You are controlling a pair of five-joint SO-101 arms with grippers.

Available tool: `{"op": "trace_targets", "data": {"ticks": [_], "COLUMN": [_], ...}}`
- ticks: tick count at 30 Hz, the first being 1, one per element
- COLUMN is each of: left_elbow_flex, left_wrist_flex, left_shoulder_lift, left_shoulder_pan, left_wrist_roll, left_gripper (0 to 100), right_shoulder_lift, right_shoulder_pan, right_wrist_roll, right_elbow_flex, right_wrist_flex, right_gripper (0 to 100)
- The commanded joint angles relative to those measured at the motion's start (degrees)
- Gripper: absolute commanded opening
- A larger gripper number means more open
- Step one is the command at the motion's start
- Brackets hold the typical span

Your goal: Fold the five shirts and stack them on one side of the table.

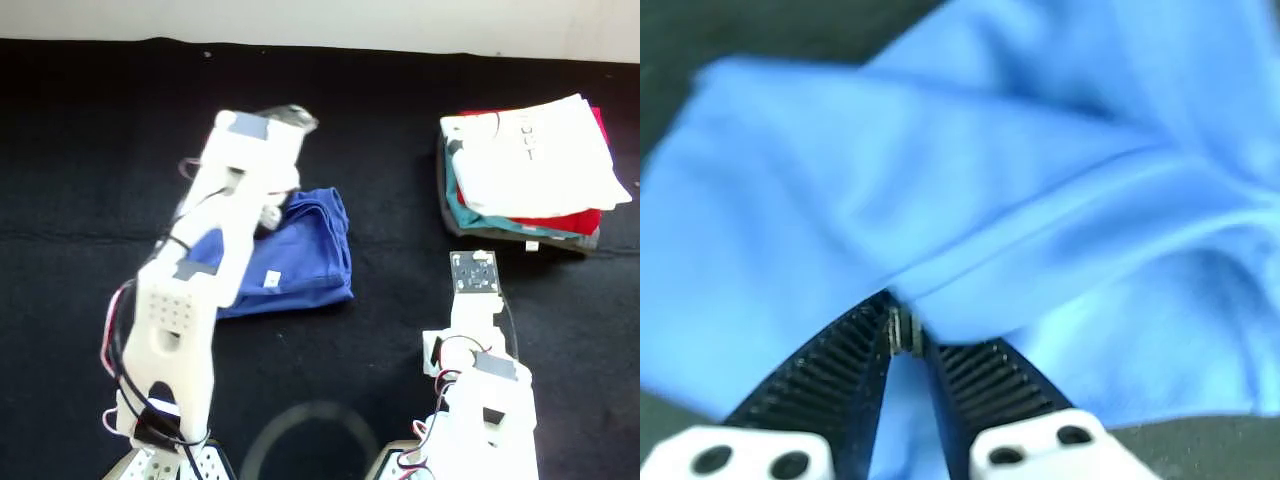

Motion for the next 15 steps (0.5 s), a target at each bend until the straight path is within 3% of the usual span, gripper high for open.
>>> {"op": "trace_targets", "data": {"ticks": [1,4,15], "left_elbow_flex": [-8.4,-15.25,-21.93], "left_wrist_flex": [-0.97,-1.76,-18.73], "left_shoulder_lift": [-0.31,0.13,8.13], "left_shoulder_pan": [2.95,4.18,4.0], "left_wrist_roll": [1.76,4.31,4.57], "left_gripper": [1,1,1], "right_shoulder_lift": [-0.04,-0.04,-0.04], "right_shoulder_pan": [1.45,1.45,1.45], "right_wrist_roll": [0.18,0.18,0.18], "right_elbow_flex": [0.66,0.66,0.66], "right_wrist_flex": [-1.36,-1.36,-1.36], "right_gripper": [0.5,0.5,0.5]}}
